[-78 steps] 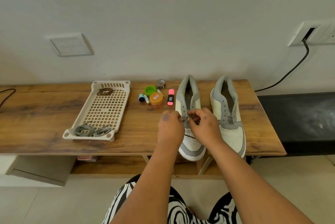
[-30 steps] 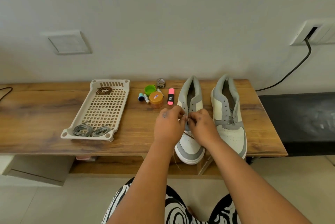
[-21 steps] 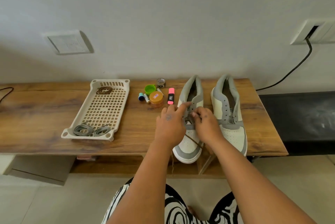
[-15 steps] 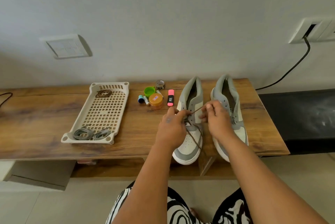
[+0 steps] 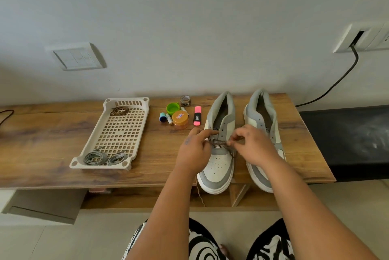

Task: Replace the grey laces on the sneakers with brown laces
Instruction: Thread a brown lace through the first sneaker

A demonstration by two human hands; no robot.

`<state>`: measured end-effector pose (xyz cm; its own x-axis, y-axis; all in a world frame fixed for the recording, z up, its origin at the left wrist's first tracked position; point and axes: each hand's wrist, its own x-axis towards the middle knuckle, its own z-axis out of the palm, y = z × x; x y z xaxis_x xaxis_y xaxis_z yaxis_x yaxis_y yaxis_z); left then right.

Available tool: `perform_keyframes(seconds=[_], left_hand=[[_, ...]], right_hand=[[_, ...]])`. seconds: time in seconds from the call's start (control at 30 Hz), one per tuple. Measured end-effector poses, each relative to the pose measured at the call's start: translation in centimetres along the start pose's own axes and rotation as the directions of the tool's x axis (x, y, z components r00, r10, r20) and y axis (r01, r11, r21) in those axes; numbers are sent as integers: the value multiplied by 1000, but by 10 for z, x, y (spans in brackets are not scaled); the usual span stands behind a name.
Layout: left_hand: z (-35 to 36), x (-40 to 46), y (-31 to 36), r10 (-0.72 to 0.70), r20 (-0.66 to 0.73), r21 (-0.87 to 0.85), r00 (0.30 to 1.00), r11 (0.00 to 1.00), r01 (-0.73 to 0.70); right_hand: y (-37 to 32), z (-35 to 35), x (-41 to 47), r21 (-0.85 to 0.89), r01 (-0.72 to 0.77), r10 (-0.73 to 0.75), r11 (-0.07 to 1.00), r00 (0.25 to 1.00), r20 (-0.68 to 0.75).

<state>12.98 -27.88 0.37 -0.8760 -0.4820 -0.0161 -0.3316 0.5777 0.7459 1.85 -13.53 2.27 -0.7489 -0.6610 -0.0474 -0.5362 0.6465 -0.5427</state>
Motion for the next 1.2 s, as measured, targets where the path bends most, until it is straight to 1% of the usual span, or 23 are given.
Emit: perform_keyframes(seconds=[0.07, 0.1, 0.13, 0.17, 0.2, 0.23, 0.27, 0.3, 0.33, 0.37, 0.4, 0.43, 0.47, 0.5, 0.53, 0.57, 0.63, 0.7, 0.77, 0.9, 1.03, 1.13, 1.2], left_hand=[[-1, 1, -1, -7, 6, -16, 1000, 1000, 7], [-1, 1, -1, -11, 9, -21, 1000, 1000, 11], [-2, 1, -1, -14, 12, -22, 1000, 1000, 14], [-2, 1, 0, -14, 12, -22, 1000, 1000, 14], [-2, 2, 0, -14, 9, -25, 1000, 1000, 14], [-2, 2, 0, -15, 6, -29, 1000, 999, 15], [-2, 2, 0, -16, 5, -31, 1000, 999, 16], [-2, 2, 0, -17, 5, -29, 1000, 999, 17], [-3, 2, 0, -18, 6, -27, 1000, 999, 18], [-4, 2, 0, -20, 6, -26, 1000, 999, 20], [-4, 2, 0, -21, 7, -27, 1000, 999, 21], [-5, 1, 0, -21, 8, -30, 1000, 999, 21], [-5, 1, 0, -21, 10, -32, 1000, 999, 21], [-5, 0, 1, -21, 11, -37, 1000, 999, 21], [-5, -1, 1, -18, 10, -42, 1000, 999, 19], [-4, -2, 2, -14, 5, -44, 1000, 999, 14], [-3, -2, 1, -4, 3, -44, 1000, 999, 5], [-3, -1, 1, -1, 9, -36, 1000, 999, 2], [-4, -1, 0, 1, 16, -20, 1000, 1000, -1], [-4, 0, 2, -5, 33, 2, 999, 1000, 5], [3, -3, 1, 20, 39, 143, 999, 989, -26], [9, -7, 3, 10, -22, 78, 1000, 997, -9], [8, -9, 1, -92, -20, -19, 996, 996, 91]], right_hand=[[-1, -9, 3, 287, -88, 100, 954, 995, -28], [-2, -15, 3, 531, -142, 178, 836, 984, -16], [-2, -21, 3, 765, -163, 230, 623, 973, 19], [0, -26, 4, 925, -137, 249, 355, 967, 47], [2, -31, 4, 991, -93, 253, 92, 965, 67], [4, -36, 3, 992, -56, 244, -112, 966, 82], [6, -40, 2, 970, -26, 240, -241, 967, 86], [6, -42, 1, 950, 0, 243, -312, 967, 80], [5, -41, 1, 945, 15, 259, -326, 963, 74], [3, -39, 2, 958, 25, 282, -286, 958, 59], [-1, -36, 1, 988, 37, 309, -148, 951, 11], [-3, -33, 0, 992, 41, 315, 116, 946, -76], [-4, -30, -1, 896, 39, 267, 443, 948, -173], [-3, -26, -1, 689, 37, 167, 724, 960, -226], [-1, -22, -1, 459, 46, 52, 887, 979, -198], [0, -19, -3, 277, 60, -26, 959, 992, -124], [2, -13, -4, 29, 104, -104, 994, 995, 2], [3, -11, -2, -82, 113, -113, 990, 994, 15], [3, -13, 0, -87, 140, -145, 986, 988, -47], [-1, -15, -3, 56, 174, -155, 983, 957, -244], [5, -9, -2, 27, 88, -77, 996, 955, -285], [0, -16, -5, -18, 38, -41, 999, 986, -163], [-7, -25, -13, 25, -4, 4, 1000, 1000, 29]])
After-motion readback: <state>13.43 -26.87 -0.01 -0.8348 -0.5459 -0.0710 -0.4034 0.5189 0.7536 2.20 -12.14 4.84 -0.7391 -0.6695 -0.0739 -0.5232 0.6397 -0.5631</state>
